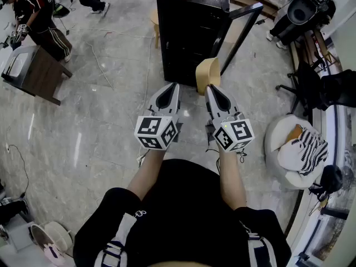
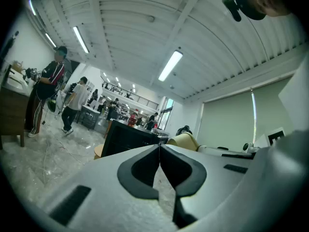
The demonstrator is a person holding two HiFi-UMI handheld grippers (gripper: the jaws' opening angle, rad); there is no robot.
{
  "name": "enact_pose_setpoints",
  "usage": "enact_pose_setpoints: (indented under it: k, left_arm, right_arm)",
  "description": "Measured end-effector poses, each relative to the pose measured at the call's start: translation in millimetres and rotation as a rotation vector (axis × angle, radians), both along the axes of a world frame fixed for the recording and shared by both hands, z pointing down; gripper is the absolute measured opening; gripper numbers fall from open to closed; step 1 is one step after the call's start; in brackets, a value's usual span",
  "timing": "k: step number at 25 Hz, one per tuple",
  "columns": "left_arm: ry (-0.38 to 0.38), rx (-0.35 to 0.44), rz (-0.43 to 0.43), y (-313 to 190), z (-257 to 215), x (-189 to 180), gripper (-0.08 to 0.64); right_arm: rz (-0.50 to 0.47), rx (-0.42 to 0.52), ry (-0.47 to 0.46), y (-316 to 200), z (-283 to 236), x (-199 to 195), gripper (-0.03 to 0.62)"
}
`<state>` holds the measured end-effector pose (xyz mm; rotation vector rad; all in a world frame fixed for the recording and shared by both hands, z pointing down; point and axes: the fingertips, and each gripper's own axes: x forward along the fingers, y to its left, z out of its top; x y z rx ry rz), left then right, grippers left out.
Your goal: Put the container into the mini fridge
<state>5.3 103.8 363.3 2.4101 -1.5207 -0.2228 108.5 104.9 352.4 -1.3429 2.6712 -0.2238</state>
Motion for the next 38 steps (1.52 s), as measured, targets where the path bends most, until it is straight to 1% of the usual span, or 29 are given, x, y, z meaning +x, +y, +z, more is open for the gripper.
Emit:
enact_pose_setpoints:
  k: [3, 6, 11, 14, 17, 21, 26, 30, 35, 36, 38]
  left_arm:
    - [0.005, -0.017, 0.008, -4.8, 8.3, -11.8, 0.011]
    - [0.016, -0.034, 0.006, -10.1, 12.6, -31.9, 0.011]
    - [0.050, -0.059, -0.011, -16.4, 20.9, -66.2, 0.011]
    - [0.068, -0.045, 0.010, -21.1, 17.0, -69.2, 0.011]
    - [0.057, -0.027, 0.048, -21.1, 15.2, -65.3, 0.011]
    - [0.061, -0.041, 0.050, -37.9, 24.6, -70.9, 0.011]
    - [0.037, -0.053, 0.060, -76.0, 37.8, -72.0, 0.011]
    - [0.007, -0.041, 0.059, -126.0, 36.9, -66.0, 0.011]
    - [-0.035, -0.048, 0.061, -201.4, 30.1, -46.2, 0.011]
    - [-0.054, -0.048, 0.059, -215.0, 29.5, -41.8, 0.011]
    - [-0.118, -0.025, 0.045, -240.7, 28.3, -35.6, 0.011]
  right_arm:
    - [0.006, -0.005, -0.015, -4.7, 4.4, -10.0, 0.020]
    - [0.011, -0.016, -0.013, -10.6, 8.7, -23.5, 0.020]
    - [0.023, -0.021, 0.009, -21.4, 12.8, -43.5, 0.020]
    - [0.030, -0.014, 0.033, -29.7, 12.2, -54.8, 0.020]
    - [0.026, -0.016, 0.058, -35.9, 14.9, -64.0, 0.020]
    - [0.026, -0.006, 0.089, -54.2, 15.9, -69.3, 0.020]
    - [0.041, 0.005, 0.102, -91.3, 25.8, -67.6, 0.020]
    - [0.090, 0.037, 0.173, -147.0, 33.1, -56.3, 0.020]
    - [0.042, 0.051, 0.178, -213.6, 30.4, -53.9, 0.020]
    - [0.033, 0.048, 0.177, -225.6, 31.1, -52.1, 0.020]
    - [0.023, 0.047, 0.168, -248.7, 32.5, -47.7, 0.020]
